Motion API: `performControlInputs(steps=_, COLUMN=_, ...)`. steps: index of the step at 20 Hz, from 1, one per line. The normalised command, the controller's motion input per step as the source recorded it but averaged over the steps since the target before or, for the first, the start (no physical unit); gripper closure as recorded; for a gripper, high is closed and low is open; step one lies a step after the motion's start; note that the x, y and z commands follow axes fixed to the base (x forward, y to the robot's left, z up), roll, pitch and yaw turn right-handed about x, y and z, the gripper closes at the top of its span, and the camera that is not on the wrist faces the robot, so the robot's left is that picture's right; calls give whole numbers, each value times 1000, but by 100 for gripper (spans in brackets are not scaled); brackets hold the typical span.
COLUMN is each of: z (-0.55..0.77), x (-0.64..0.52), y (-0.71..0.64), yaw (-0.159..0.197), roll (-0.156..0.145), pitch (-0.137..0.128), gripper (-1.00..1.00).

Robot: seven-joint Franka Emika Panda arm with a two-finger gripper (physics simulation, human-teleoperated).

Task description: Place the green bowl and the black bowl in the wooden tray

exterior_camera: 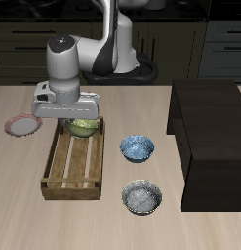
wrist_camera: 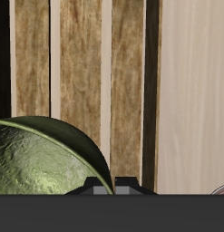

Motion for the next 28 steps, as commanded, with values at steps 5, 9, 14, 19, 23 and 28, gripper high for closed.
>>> performControlInputs(steps=5, z=-357, x=21, y=12, yaw=35, roll=-19, pitch=25, gripper=100)
performControlInputs(steps=9, z=-208, x=27, y=-105, yaw=17, roll=-41, pitch=10, gripper=100)
performControlInputs(steps=14, z=-59, x=-20, y=-10, yaw=0, roll=-43, pitch=5, gripper=-100)
performControlInputs(steps=19, z=136, x=-18, y=26, yaw=-4, roll=16, pitch=-18, gripper=-100)
performControlInputs(steps=23, z=305, x=-13, y=213, yaw=12, roll=36, pitch=-55, gripper=-100)
performControlInputs(steps=28, z=240, x=26, y=114, yaw=-1, roll=17, pitch=-24, gripper=-100)
